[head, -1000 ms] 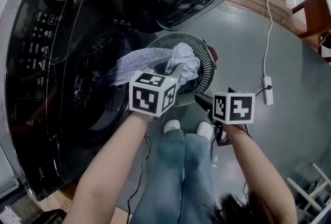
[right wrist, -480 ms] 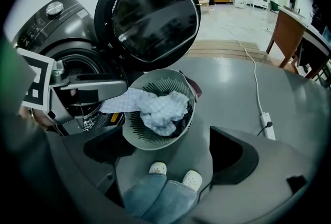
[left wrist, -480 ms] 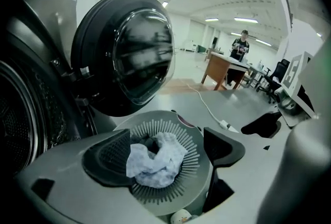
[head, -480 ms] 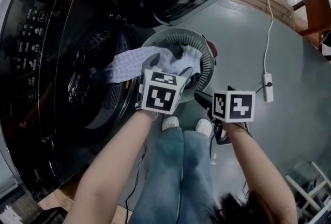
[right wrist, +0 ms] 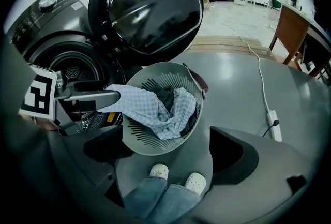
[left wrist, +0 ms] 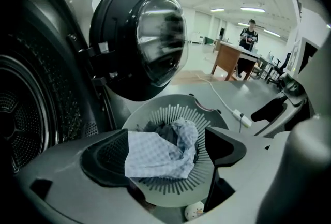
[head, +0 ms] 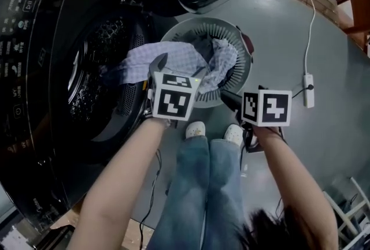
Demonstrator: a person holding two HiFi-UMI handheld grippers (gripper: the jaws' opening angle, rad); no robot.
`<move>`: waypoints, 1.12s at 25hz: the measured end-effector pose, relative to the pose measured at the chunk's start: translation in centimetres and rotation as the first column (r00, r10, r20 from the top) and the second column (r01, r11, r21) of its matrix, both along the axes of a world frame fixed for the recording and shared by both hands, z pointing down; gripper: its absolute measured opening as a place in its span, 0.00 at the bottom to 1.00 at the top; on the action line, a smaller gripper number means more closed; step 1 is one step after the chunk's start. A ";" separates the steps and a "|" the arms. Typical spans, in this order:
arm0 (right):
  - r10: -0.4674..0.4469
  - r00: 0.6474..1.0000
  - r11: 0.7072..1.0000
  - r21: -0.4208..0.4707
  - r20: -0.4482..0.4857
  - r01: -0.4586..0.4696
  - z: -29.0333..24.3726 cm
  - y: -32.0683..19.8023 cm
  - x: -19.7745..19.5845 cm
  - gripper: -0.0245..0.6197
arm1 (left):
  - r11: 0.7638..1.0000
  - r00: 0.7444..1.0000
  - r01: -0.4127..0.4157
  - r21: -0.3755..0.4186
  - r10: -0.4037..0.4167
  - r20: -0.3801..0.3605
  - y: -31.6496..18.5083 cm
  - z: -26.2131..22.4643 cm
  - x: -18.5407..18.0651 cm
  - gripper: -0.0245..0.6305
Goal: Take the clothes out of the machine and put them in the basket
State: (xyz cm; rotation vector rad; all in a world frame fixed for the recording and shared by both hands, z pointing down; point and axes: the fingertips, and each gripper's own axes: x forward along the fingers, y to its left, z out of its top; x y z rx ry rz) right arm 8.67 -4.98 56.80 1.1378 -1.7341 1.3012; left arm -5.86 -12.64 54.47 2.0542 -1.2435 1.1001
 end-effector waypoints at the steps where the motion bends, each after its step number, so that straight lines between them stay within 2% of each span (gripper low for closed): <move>1: 0.002 1.000 1.000 -0.001 0.002 -0.002 0.4 -0.1 -0.3 0.85 | 1.000 1.000 0.010 -0.001 -0.010 0.011 0.1 0.5 -0.8 0.70; 7: -0.017 1.000 0.999 -0.031 0.007 0.017 2.6 0.2 -2.4 0.85 | 0.996 0.992 0.085 -0.003 -0.084 0.099 0.9 2.9 -5.8 0.70; 10: -0.031 0.999 0.999 -0.043 0.005 0.032 3.3 0.4 -3.3 0.85 | 0.992 0.979 0.126 0.024 -0.128 0.156 0.4 3.1 -8.7 0.70; 13: -0.046 0.999 0.998 -0.051 0.003 0.046 3.6 0.6 -4.0 0.85 | 0.988 0.969 0.151 0.008 -0.150 0.197 0.6 3.6 -11.6 0.70; 16: -0.065 0.998 0.997 -0.052 0.001 0.065 3.8 0.2 -4.9 0.85 | 0.980 0.948 0.199 0.029 -0.199 0.246 0.1 3.5 -15.1 0.70; 20: -0.091 0.996 0.994 -0.053 -0.004 0.090 4.3 0.0 -6.1 0.85 | 0.953 0.908 0.301 0.027 -0.295 0.297 -0.4 4.9 -19.5 0.70; 25: -0.114 0.993 0.993 -0.025 0.017 0.114 4.7 0.1 -8.1 0.85 | 0.898 0.855 0.439 -0.016 -0.413 0.315 -0.6 7.1 -24.2 0.72; 27: -0.116 0.993 0.993 -0.020 0.019 0.116 5.3 0.4 -8.3 0.85 | 0.887 0.853 0.459 -0.048 -0.425 0.304 -0.2 8.1 -25.1 0.75; 28: -0.114 0.993 0.993 -0.021 0.018 0.115 5.6 0.6 -8.4 0.85 | 0.884 0.864 0.461 -0.069 -0.430 0.260 -0.3 8.6 -25.0 0.75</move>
